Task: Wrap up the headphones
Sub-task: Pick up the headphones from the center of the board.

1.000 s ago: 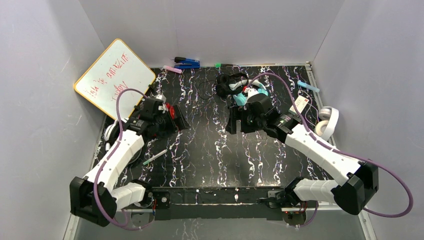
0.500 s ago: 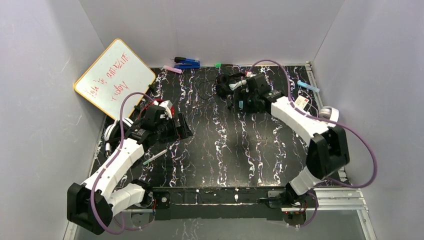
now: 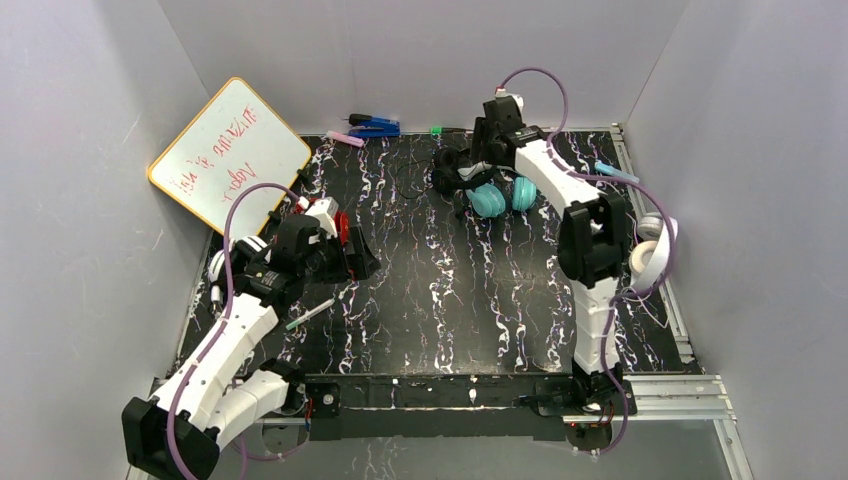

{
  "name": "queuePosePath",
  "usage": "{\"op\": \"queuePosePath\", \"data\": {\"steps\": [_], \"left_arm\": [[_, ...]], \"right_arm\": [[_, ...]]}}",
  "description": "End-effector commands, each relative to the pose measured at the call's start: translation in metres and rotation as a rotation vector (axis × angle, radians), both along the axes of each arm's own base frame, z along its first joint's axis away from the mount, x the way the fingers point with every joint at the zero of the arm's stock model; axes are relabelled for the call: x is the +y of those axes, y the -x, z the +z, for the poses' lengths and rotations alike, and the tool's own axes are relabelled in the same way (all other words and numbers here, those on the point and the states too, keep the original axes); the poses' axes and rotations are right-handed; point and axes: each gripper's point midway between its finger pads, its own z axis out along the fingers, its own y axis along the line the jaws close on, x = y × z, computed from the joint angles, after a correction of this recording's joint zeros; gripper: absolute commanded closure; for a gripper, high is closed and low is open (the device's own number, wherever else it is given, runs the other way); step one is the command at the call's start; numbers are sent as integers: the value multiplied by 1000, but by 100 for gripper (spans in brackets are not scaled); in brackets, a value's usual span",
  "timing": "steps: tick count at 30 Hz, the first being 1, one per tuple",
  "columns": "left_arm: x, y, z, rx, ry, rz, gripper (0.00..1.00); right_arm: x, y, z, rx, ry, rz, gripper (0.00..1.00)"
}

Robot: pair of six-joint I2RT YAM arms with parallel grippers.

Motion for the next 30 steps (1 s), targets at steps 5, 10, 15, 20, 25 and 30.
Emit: {"op": "queuePosePath", "data": {"steps": [5, 10, 15, 20, 25, 30], "left_arm": [[-9, -6, 0, -15, 23, -28, 2], [-8, -14, -3, -2, -3, -23, 2], [-12, -17, 3, -4, 8, -31, 2], [-15, -14, 18, -26, 55, -21, 2], [-13, -5, 38, -69, 91, -22, 2], [-1, 8, 55, -101, 59, -12, 2]], "right_arm": [[-33, -44, -42, -8, 148, -159, 30], [-31, -53, -49, -13, 131, -132, 45], [-34, -52, 12, -109, 112, -120, 91], [-39, -18, 126, -310, 41, -62, 90], [-12, 60, 186, -374, -118, 223, 89], [-1, 152, 190, -373, -241, 442, 87]]}}
